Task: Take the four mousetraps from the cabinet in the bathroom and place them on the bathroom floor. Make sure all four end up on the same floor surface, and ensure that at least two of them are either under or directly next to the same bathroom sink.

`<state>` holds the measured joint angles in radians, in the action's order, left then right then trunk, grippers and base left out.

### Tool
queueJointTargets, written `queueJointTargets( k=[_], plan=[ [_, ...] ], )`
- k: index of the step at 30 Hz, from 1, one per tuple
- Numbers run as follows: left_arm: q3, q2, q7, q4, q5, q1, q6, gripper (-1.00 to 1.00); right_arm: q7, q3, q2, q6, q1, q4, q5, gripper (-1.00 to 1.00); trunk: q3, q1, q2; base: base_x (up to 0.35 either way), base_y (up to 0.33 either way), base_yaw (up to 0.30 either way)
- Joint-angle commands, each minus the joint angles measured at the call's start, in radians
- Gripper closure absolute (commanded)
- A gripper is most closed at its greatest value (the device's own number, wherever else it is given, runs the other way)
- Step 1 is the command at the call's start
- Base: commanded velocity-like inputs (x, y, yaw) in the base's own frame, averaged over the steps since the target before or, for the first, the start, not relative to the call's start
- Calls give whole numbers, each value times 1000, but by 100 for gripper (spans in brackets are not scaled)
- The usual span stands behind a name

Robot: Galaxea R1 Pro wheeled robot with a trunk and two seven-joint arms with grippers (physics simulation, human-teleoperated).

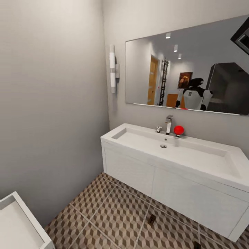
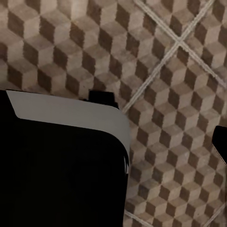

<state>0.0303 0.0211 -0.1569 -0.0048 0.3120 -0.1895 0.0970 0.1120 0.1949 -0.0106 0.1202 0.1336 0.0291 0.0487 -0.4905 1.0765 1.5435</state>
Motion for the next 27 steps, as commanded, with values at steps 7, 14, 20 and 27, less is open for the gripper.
queueJointTargets(
  k=[7,14,20,27],
  plan=[
    [3,0,-2,1,6,-1,3,-100,3,8,-1,7,1,3,5,-100,21,-27,-49,0,0,271],
    [3,0,-2,2,6,-1,3,-100,3,8,0,7,1,3,6,-100,43,-54,-98,0,0,271],
    [3,0,-2,2,6,-1,3,-100,3,8,-1,7,1,3,6,-100,62,-77,-140,0,0,271],
    [3,0,-2,1,6,-1,3,-100,3,8,-2,7,1,3,5,-100,84,-104,-189,0,0,271]
  ],
)
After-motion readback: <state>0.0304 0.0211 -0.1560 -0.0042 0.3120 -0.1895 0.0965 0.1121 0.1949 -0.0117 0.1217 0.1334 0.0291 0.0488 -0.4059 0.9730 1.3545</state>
